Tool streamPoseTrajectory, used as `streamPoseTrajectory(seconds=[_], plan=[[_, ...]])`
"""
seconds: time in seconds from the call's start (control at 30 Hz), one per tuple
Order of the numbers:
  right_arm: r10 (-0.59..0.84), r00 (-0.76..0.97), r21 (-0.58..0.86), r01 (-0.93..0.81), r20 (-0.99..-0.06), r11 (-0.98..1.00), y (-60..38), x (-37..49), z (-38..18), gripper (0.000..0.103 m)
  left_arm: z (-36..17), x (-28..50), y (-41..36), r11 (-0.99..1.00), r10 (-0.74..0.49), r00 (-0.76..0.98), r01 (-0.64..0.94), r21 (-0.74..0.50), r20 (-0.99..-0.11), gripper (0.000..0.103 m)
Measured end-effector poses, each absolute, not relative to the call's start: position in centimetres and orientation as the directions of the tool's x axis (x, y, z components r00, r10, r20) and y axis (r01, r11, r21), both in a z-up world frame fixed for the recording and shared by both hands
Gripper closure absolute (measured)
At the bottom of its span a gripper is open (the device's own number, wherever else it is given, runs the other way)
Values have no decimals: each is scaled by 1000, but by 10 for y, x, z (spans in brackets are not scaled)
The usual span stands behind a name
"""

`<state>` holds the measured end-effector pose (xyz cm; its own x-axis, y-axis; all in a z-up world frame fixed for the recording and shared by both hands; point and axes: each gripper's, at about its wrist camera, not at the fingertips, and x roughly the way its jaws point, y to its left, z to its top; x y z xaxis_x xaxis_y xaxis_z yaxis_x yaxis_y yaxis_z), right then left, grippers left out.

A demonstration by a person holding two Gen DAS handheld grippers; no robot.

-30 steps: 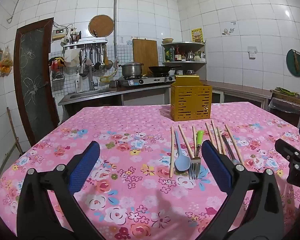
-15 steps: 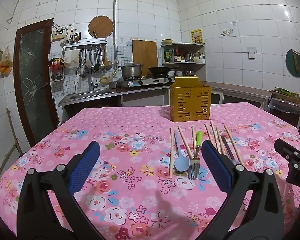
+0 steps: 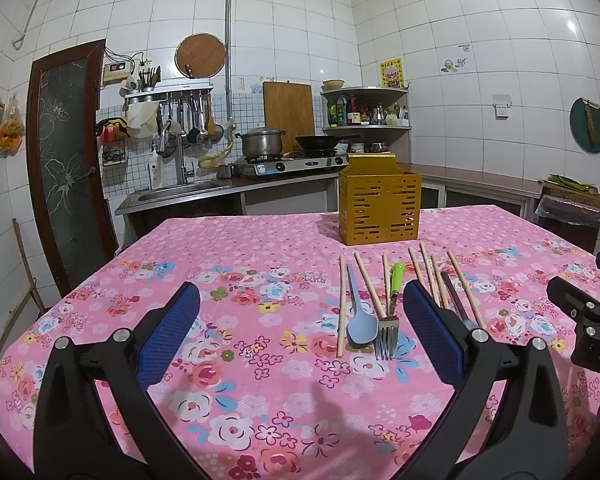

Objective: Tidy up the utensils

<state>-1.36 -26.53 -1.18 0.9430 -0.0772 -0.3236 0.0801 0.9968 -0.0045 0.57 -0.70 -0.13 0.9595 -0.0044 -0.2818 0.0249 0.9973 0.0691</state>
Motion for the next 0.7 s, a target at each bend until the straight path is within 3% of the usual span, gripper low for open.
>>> streamPoseTrajectory(seconds=[0.7], plan=[[-76,944,-2,80,-322,997,-266,-14,-12,4,-1,-2,-4,997,-6,961,25,67,-277,5]])
